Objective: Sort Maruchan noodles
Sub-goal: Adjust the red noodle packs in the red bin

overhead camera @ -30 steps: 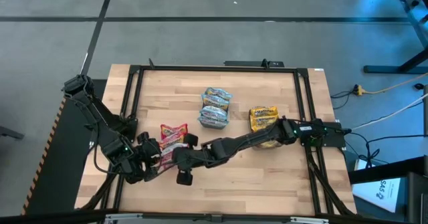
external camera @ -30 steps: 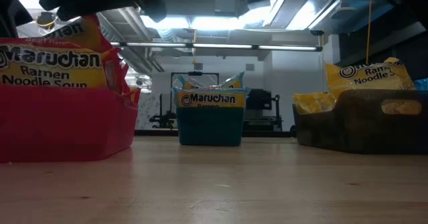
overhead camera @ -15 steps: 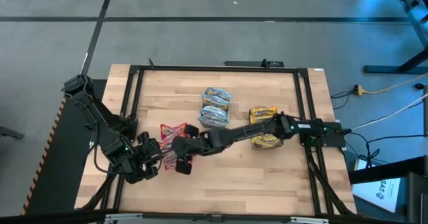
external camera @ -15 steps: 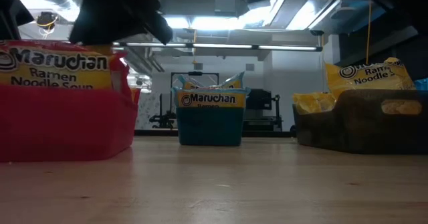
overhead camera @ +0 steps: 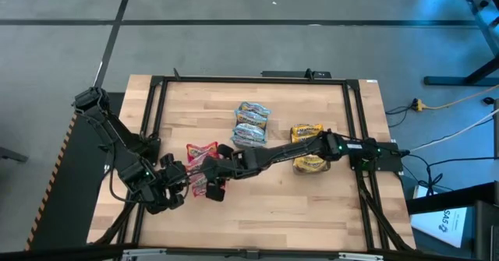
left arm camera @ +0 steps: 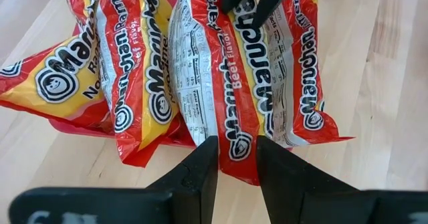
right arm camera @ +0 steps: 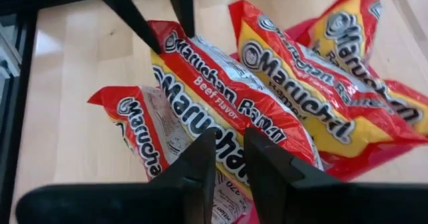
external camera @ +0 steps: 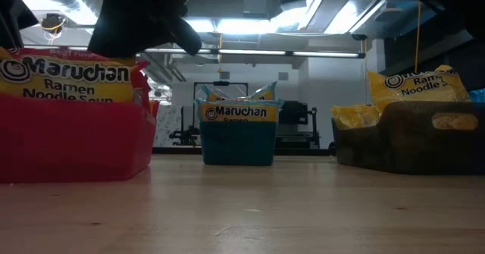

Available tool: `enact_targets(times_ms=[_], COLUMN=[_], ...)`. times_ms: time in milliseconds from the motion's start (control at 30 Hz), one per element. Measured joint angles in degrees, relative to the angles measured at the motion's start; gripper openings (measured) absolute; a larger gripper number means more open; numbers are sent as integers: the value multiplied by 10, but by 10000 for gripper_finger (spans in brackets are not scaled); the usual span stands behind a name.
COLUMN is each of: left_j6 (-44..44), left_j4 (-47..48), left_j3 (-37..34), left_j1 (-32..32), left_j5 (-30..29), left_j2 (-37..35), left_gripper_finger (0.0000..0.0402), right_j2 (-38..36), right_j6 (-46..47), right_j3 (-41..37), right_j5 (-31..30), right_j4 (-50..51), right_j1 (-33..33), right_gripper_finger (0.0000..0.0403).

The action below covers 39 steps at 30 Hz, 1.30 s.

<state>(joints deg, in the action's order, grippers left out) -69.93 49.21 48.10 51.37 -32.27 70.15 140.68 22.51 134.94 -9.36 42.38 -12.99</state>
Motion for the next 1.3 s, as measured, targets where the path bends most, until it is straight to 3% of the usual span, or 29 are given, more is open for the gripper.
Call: enact_targets(times_ms=[500,767,1067,1300], left_j6=[-2,0,0,-3], left_j4=[0,1,13,43], left_j3=[0,0,0,0], left_j1=[0,0,0,2], left_j5=[2,1,0,24], left_j2=[0,0,0,-16], left_gripper_finger=[95,95,95,95], right_j2=[0,-25,-69,-71], right_j6=[32,35,43,43], right_j3=[-26,-3,-3,-4], right_j5=[-6,-13,-48,-33], right_j4=[-3,1,74,146], right_j1=[7,7,2,-3], right_gripper_finger=[78,78,78,78])
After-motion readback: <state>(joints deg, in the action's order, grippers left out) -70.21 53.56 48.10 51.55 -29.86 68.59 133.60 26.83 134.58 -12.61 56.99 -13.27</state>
